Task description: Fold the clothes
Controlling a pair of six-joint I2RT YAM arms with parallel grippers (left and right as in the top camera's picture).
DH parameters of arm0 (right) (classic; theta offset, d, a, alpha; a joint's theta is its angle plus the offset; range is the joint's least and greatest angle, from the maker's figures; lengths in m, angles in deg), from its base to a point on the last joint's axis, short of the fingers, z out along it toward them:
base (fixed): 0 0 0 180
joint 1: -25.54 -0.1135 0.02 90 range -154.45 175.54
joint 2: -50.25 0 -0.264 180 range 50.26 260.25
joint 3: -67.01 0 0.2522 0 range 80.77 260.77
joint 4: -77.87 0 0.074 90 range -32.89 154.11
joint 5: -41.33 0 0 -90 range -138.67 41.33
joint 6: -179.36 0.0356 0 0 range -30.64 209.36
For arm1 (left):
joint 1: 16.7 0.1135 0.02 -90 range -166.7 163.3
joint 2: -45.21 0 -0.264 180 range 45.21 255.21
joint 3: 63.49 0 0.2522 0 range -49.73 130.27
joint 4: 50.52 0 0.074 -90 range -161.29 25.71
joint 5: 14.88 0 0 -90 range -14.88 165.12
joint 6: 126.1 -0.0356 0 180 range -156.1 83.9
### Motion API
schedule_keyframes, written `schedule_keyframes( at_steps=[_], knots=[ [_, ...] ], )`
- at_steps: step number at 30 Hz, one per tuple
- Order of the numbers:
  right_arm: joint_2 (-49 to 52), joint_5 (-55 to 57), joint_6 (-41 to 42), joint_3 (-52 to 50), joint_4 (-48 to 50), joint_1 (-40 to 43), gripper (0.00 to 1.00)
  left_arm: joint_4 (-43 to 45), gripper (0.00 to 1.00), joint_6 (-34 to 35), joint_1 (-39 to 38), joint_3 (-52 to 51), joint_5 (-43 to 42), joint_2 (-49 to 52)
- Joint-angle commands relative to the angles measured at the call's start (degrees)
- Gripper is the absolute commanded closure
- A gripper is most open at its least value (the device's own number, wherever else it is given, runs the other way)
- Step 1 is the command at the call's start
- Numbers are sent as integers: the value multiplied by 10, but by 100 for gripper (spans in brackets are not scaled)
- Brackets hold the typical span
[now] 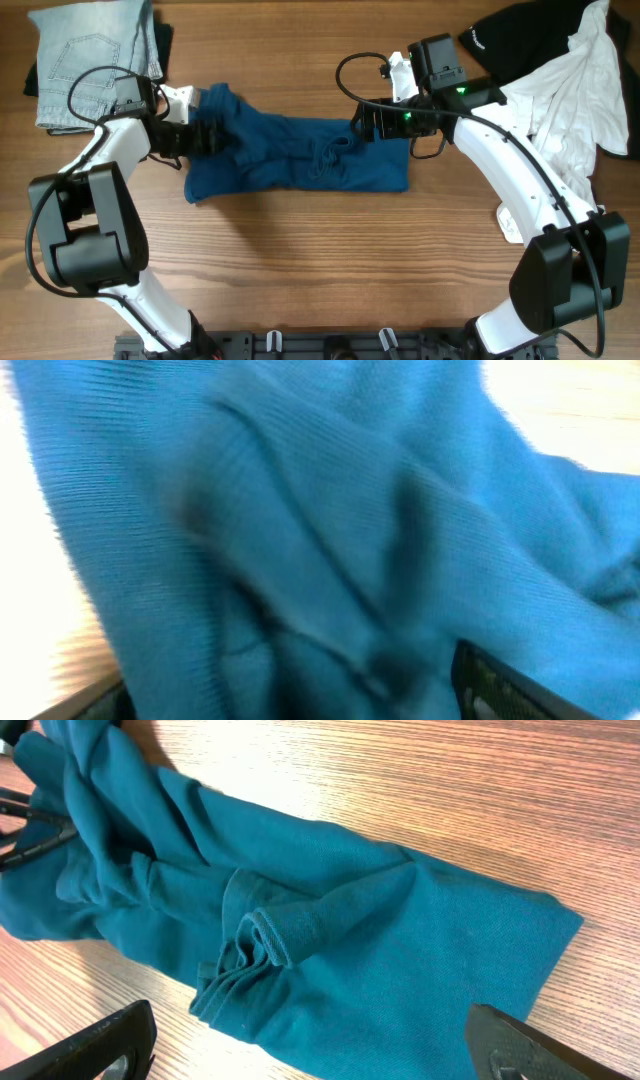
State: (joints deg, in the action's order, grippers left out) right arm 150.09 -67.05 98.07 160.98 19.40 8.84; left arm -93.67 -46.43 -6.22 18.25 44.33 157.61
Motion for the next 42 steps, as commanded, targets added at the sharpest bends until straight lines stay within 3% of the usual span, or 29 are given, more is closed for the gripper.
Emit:
schedule_keyframes(
  at_steps=[1, 3, 4, 6, 8, 9, 14, 18, 24, 31, 39, 42],
  knots=[
    [-7, 8, -10, 11, -2, -1, 0, -11, 59, 23, -4, -20, -144, 22],
    [-7, 8, -9, 11, -3, -1, 1, -11, 96, 36, -3, -20, -163, 22],
    [-7, 8, -5, 11, -4, -1, 2, -11, 96, 38, -2, -20, -163, 22],
    [-7, 8, 4, 11, -6, -1, 17, -11, 96, 74, 13, -18, -141, 11],
    [-7, 8, 10, 10, -7, -1, 55, -27, 96, 113, 39, -6, -113, -12],
    [-7, 8, 28, 7, -9, -1, 95, -43, 96, 113, 54, 2, -110, -34],
    [10, -35, 52, -35, 4, -1, 96, -99, 96, 113, 75, 23, 5, -192],
    [57, -129, 52, -64, 75, -2, 96, -108, 96, 113, 58, 23, 14, -252],
    [151, -211, 42, -63, 146, -15, 96, -111, 96, 112, 3, 23, 23, -253],
    [153, -202, 33, -63, 188, -6, 96, -96, 96, 113, -85, 23, 50, -253],
    [193, -214, 34, -62, 203, -5, 96, 3, 96, 186, -200, 23, 63, -253],
    [190, -266, 35, -47, 204, 7, 96, 1, 96, 186, -254, 23, 124, -243]
  ],
)
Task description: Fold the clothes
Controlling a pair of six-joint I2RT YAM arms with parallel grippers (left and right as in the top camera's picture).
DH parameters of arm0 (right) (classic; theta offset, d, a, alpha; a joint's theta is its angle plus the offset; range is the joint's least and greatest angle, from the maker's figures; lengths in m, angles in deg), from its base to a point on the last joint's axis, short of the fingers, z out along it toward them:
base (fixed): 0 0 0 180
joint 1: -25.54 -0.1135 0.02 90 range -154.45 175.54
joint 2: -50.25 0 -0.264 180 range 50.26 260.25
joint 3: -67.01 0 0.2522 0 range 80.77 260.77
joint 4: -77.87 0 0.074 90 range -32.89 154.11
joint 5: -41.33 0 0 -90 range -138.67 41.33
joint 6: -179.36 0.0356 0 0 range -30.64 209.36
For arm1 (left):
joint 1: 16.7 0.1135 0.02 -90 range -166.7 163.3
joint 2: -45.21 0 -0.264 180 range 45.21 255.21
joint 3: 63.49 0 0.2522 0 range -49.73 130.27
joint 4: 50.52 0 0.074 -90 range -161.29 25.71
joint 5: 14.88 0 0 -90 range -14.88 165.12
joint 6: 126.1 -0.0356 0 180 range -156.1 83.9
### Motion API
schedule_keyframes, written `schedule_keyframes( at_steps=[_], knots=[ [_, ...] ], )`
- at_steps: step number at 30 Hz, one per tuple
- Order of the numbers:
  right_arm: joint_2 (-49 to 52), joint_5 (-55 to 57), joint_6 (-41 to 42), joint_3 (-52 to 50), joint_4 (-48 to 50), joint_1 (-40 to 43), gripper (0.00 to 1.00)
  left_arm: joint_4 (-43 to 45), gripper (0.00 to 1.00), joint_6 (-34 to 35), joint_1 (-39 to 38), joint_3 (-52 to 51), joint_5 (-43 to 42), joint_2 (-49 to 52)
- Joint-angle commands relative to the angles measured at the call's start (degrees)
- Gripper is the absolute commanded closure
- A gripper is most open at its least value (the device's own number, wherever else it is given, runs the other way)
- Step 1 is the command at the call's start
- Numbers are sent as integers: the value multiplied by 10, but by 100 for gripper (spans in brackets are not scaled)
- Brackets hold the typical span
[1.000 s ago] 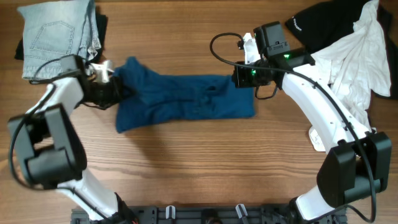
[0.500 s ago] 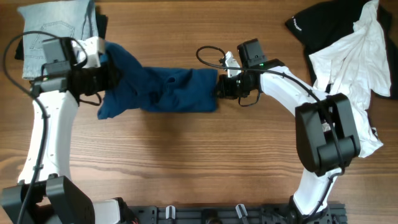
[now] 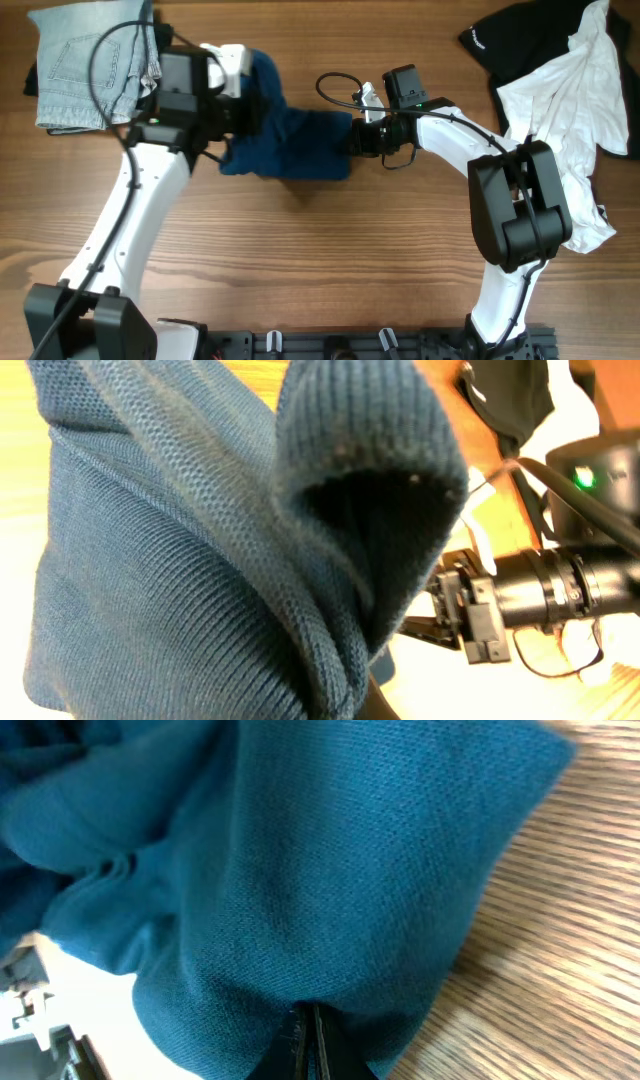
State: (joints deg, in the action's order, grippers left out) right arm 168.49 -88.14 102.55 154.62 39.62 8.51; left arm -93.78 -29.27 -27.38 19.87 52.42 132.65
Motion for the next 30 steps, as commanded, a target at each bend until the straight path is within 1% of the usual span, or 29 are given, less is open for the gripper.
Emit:
schedule_keyframes(
  at_steps=[1, 3, 5, 6, 7, 8, 9, 10, 13, 16, 19, 20, 22, 24, 25, 26, 28, 30],
  knots=[
    [-5, -84, -5, 26, 2, 22, 96, 0, 96, 14, -51, 6, 52, 12],
    [-37, -120, 10, 37, 3, 50, 96, -1, 96, 14, -64, 6, 57, 27],
    [-90, -147, 32, 49, 6, 89, 94, 2, 96, 14, -71, 6, 56, 46],
    [-115, -147, 44, 51, 9, 106, 90, 3, 89, 14, -75, 6, 56, 56],
    [-153, -147, 51, 52, 15, 131, 75, 4, 60, 14, -80, 6, 56, 67],
    [-186, -146, 52, 52, 18, 155, 50, 7, 1, 14, -87, 6, 56, 78],
    [-213, -146, 53, 52, 18, 177, 42, 10, 0, 14, -92, 6, 56, 83],
    [-234, -144, 54, 52, 17, 199, 37, 16, 0, 14, -96, 6, 56, 88],
    [-252, -144, 52, 52, 5, 238, 35, 53, 0, 15, -102, 6, 37, 89],
    [-251, -138, 40, 52, -11, 241, 35, 99, 0, 44, -108, 7, 30, 89],
    [-251, -107, 31, 52, -32, 239, 35, 109, 0, 48, -103, 8, 30, 88],
    [-250, -100, 22, 52, -42, 236, 35, 108, 0, 61, -92, 10, 30, 85],
    [-248, -77, 4, 52, -69, 220, 34, 104, 0, 88, -62, 16, 31, 71],
    [-241, -34, 0, 52, -85, 182, 33, 102, 0, 122, -2, 21, 34, 40],
    [-235, -15, -7, 52, -86, 155, 31, 94, 0, 157, 49, 21, 44, 18],
    [-229, 7, -8, 52, -86, 127, 30, 83, 0, 169, 82, 21, 45, 7],
    [-213, 72, 0, 52, -81, 67, 28, 45, 0, 179, 150, 21, 45, -1],
    [-193, 152, 10, 52, -73, 7, 24, 10, 0, 179, 194, 20, 46, 2]
  ],
)
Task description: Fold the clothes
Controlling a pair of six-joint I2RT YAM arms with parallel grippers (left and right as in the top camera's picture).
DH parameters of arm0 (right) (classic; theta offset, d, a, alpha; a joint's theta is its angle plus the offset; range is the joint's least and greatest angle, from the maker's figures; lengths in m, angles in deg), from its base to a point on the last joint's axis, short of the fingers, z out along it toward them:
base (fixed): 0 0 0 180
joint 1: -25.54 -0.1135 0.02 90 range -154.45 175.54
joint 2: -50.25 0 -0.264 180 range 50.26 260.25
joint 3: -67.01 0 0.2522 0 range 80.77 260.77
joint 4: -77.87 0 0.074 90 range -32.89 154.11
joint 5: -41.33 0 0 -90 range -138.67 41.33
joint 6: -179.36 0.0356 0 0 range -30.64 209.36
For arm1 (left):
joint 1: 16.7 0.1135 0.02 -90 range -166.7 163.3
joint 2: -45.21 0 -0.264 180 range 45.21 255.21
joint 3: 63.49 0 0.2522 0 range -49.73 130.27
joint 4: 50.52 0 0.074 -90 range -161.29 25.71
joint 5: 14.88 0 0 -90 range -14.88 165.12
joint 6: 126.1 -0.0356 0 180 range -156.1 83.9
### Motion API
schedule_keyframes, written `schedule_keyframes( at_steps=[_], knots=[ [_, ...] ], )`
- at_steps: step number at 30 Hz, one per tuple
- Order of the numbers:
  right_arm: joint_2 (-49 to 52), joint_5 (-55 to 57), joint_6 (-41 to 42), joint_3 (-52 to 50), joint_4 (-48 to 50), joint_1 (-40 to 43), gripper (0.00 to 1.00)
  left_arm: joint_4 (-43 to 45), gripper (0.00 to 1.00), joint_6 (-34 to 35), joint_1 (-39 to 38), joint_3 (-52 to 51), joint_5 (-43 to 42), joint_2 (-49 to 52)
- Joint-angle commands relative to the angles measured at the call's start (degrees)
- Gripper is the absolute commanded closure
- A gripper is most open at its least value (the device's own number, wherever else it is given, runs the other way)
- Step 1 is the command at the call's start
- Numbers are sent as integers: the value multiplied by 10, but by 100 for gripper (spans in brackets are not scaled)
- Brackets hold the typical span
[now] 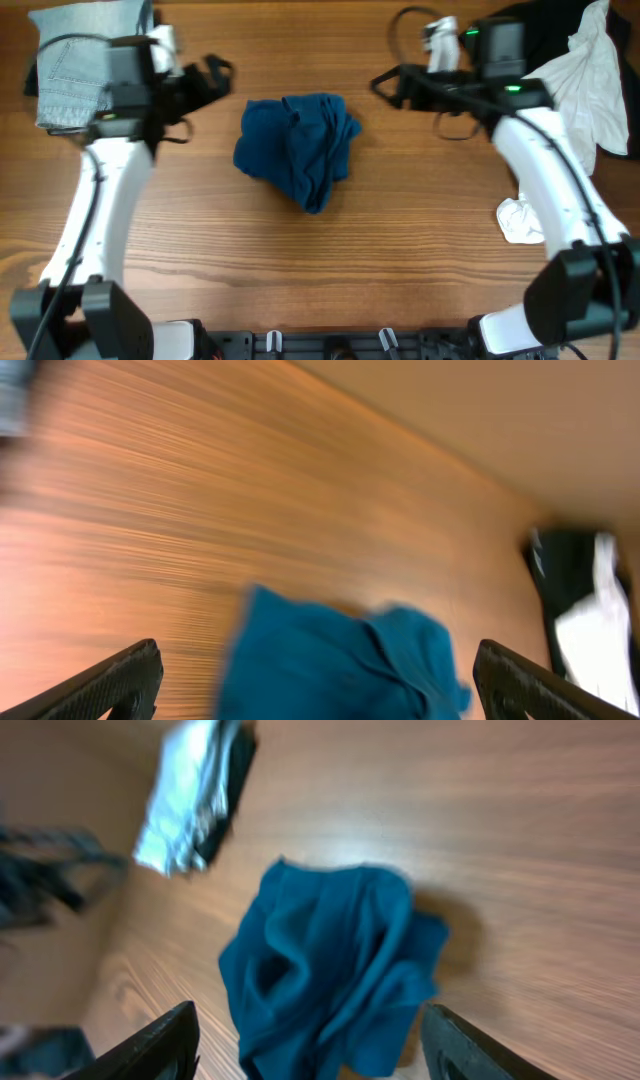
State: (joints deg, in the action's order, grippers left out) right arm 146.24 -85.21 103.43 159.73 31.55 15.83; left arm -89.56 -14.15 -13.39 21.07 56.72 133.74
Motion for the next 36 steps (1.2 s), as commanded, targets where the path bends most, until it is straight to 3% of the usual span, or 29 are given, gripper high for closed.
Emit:
schedule_keyframes(
  at_steps=[1, 5, 9, 10, 14, 16, 22, 23, 24, 25, 26, 32, 36],
  knots=[
    [43, 168, 10, 1, 12, -99, 21, -50, 0, 27, 73, 8, 3, -7],
    [108, 271, 10, 1, 30, -190, 16, -76, 0, 22, 101, 7, 21, -3],
    [157, 276, 10, 1, 25, -212, 20, -89, 0, 7, 101, 7, 41, -3],
    [161, 279, 11, 1, 22, -212, 26, -89, 0, 7, 100, 7, 44, -3],
    [138, 342, 31, 3, 14, -208, 82, -93, 0, 8, 100, 7, 44, -3],
    [112, 342, 47, 3, -4, -199, 94, -95, 0, 8, 100, 7, 44, -3],
    [105, 342, 98, -17, -136, -180, 96, -95, 0, 8, 99, 7, 44, -3],
    [105, 342, 102, -26, -143, -180, 89, -95, 0, 7, 99, 7, 44, -3],
    [105, 342, 101, -27, -148, -180, 43, -95, 0, 8, 99, 7, 46, -3],
    [105, 346, 99, -27, -148, -180, 20, -95, 0, 7, 99, 7, 46, -3],
    [101, 346, 99, -18, -149, -177, 16, -95, 0, 7, 99, 7, 46, -3],
    [80, 362, 39, 99, -143, -178, 16, -95, 0, -7, 100, 7, 55, -3],
    [97, 379, 25, 100, -93, -178, 16, -93, 0, -7, 100, 7, 55, -3]
  ],
)
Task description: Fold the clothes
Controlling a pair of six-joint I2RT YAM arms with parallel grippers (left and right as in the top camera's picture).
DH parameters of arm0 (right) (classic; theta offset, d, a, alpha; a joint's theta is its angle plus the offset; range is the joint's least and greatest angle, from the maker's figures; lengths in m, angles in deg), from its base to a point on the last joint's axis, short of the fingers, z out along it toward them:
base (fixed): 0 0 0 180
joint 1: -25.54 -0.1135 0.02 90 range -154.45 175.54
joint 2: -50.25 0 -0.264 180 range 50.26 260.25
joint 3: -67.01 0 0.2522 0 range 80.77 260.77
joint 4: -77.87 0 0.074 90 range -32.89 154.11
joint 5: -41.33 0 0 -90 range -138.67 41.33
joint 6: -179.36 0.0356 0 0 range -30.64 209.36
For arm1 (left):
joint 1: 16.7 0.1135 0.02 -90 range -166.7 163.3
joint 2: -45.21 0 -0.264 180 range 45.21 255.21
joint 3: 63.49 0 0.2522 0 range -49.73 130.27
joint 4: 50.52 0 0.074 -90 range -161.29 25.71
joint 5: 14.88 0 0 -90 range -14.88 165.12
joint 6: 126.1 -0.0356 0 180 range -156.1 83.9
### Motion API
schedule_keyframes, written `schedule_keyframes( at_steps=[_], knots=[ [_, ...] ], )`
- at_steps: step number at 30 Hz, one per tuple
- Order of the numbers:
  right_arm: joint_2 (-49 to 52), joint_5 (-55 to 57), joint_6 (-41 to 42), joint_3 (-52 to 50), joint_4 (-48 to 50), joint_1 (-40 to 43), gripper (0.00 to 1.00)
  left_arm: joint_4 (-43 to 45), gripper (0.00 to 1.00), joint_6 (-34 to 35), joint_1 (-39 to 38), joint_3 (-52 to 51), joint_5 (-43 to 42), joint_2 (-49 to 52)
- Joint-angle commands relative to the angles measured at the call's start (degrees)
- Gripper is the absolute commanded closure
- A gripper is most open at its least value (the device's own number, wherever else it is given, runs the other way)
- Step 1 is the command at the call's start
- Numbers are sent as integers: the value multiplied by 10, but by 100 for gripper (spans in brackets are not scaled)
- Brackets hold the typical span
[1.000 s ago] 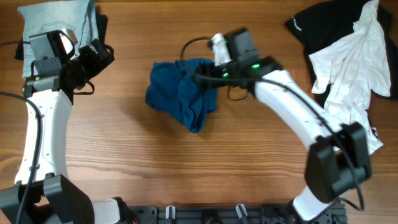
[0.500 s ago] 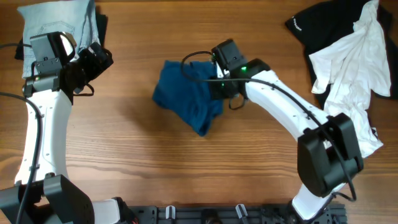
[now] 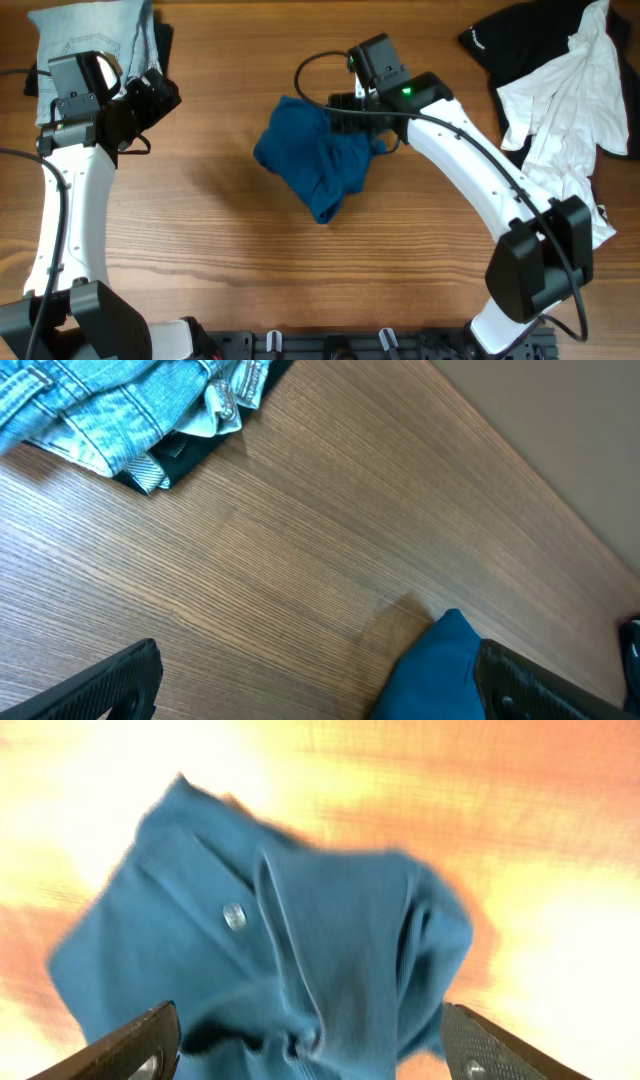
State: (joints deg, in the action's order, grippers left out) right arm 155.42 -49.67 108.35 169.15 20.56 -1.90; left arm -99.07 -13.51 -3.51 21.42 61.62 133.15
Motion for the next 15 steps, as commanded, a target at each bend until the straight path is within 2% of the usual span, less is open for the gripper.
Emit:
schedule_keyframes(
  at_steps=[1, 4, 9, 10, 12, 13, 15],
  knots=[
    [16, 23, -23, 5, 25, -1, 16, 3, 0, -14, 1, 3, 8, 3],
    [53, 27, -12, 5, 28, -1, 19, 5, 0, -14, 1, 3, 8, 3],
    [64, 90, 22, 5, -23, 1, 50, 5, 0, -14, 1, 3, 8, 3],
    [64, 91, 23, 5, -42, 5, 63, 5, 0, -14, 1, 3, 8, 3],
    [64, 129, 64, 0, -85, 17, 81, 4, 0, -14, 1, 3, 8, 3],
    [64, 137, 72, -5, -98, 25, 85, 4, 0, -14, 1, 3, 7, 3],
    [64, 123, 71, -28, -105, 45, 88, 4, 0, -14, 1, 3, 8, 3]
  ],
)
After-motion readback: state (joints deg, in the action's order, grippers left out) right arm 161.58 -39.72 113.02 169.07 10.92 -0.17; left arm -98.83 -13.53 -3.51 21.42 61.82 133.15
